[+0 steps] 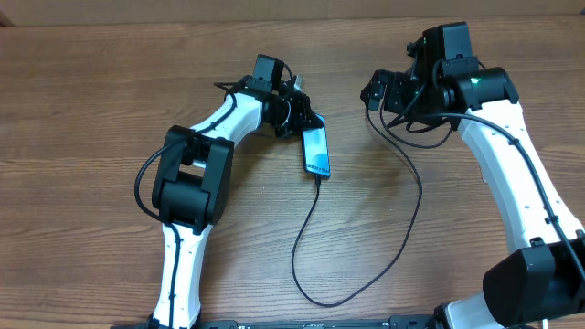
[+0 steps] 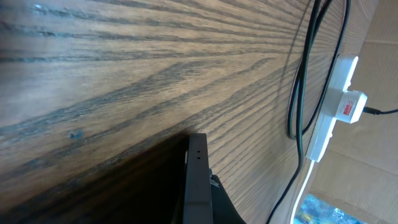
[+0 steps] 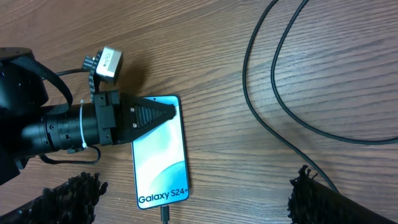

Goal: Plug charger to phone and switch on socket
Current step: 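Lower the cabled smartphone toward the table center with the left gripper, then lay the smartphone flat on the table and open the left gripper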

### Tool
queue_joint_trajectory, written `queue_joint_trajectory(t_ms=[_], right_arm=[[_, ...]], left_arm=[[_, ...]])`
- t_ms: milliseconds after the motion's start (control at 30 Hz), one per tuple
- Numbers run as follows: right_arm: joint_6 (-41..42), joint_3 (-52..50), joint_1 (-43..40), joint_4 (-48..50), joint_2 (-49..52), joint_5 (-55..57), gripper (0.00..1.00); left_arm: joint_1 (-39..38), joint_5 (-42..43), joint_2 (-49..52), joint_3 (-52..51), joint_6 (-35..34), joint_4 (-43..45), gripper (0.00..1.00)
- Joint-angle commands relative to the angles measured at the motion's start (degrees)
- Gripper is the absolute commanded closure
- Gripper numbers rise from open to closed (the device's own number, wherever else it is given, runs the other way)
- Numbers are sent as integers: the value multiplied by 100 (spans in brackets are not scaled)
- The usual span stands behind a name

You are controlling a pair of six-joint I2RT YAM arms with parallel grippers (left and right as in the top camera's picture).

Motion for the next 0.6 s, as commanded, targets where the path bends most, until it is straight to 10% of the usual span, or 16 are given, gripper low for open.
queue_joint_trajectory(t_ms=[0,567], right_arm=[[-48,66,0,-9,-160,61,0],[-48,66,0,-13,-160,59,0]], left_arm=[[-37,-59,-160,-111,-120,-42,96],[-37,-61,-160,-111,-120,-42,88]])
